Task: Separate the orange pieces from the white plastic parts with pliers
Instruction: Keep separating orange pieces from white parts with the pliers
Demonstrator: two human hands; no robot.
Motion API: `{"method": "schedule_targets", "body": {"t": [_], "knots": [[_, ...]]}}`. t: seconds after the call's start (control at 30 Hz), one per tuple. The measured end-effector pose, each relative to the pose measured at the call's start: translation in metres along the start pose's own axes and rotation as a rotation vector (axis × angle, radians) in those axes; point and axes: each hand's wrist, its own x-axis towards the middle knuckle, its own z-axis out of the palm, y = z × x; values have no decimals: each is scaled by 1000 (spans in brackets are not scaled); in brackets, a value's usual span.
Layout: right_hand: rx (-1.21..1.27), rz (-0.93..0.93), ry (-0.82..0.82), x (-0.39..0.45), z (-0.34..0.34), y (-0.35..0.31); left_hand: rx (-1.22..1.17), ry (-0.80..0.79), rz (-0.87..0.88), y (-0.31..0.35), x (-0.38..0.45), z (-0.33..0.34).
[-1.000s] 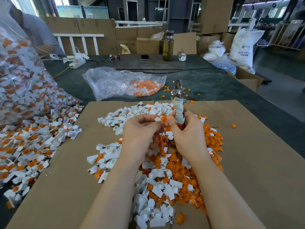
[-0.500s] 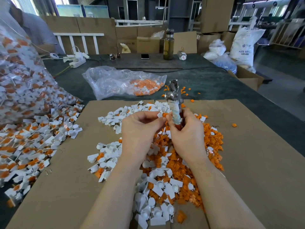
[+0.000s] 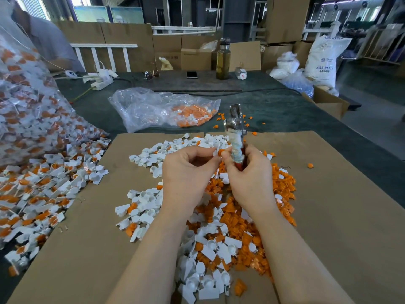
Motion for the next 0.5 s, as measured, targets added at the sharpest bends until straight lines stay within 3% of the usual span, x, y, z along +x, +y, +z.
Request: {"method": "schedule_targets", "body": {"t": [0.5], "knots": [[104, 38, -268, 3, -13, -4, -113, 55, -74, -7, 5, -5]]}}
